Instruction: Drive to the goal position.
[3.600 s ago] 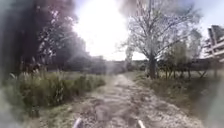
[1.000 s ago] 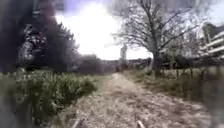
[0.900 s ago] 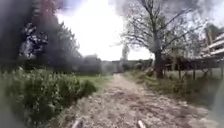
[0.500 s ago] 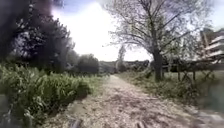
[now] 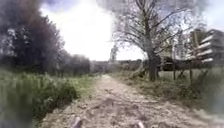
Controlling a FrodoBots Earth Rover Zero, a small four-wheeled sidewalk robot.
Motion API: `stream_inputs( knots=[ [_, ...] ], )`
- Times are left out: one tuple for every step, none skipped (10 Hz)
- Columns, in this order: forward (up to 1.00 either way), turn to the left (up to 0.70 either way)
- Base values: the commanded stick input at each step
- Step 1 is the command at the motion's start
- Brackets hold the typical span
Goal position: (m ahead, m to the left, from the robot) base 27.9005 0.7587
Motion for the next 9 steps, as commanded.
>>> stream_inputs(
  knots=[
    [0.70,0.00],
    [0.70,0.00],
    [0.70,0.00],
    [0.70,0.00],
    [0.70,0.00],
    [0.70,0.00],
    [0.70,0.00],
    [0.70,0.00],
    [0.70,0.00]
  ],
)
